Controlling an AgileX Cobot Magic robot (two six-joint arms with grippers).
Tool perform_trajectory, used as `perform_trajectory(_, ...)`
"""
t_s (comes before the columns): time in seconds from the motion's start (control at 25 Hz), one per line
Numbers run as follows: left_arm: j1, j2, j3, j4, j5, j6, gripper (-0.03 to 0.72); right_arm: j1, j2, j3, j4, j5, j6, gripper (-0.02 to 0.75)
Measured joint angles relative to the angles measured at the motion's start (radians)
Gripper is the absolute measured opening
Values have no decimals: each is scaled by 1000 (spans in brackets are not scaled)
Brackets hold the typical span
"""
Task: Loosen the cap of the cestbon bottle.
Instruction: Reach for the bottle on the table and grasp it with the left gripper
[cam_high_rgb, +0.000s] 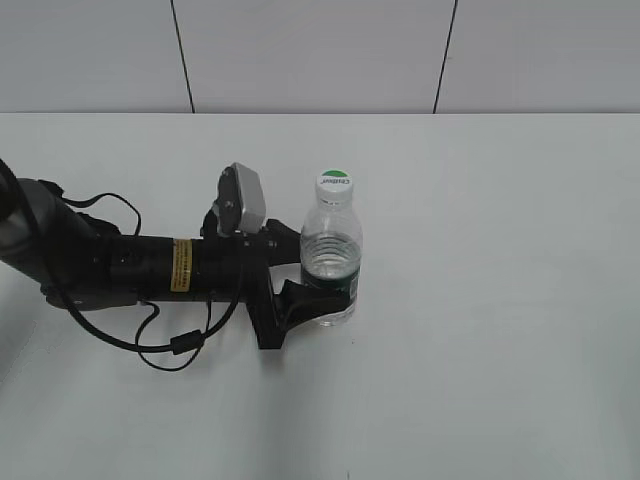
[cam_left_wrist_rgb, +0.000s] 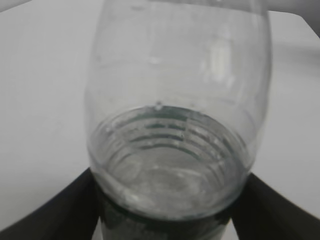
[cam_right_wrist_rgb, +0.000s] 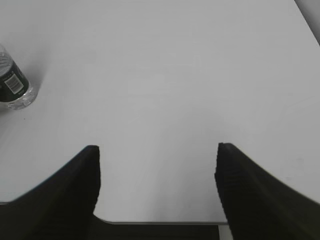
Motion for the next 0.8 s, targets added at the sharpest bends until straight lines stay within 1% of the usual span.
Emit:
perform_trajectory(0.12, 0, 0, 0, 0, 2, 0, 421, 0, 0, -1, 18, 0, 0, 551)
perform_trajectory(0.2, 0, 0, 0, 0, 2, 0, 409, 0, 5, -12, 20, -1, 0, 551)
perform_trajectory(0.32, 0, 0, 0, 0, 2, 0, 400, 0, 85, -40, 22, -43, 1, 551)
perform_trajectory(0.52, 0, 1, 0, 0, -1, 0, 395, 0, 312, -106, 22, -122, 1, 551)
perform_trajectory(0.8, 0, 3, 0, 1, -8, 0, 377, 0, 676, -260, 24, -132, 16, 551)
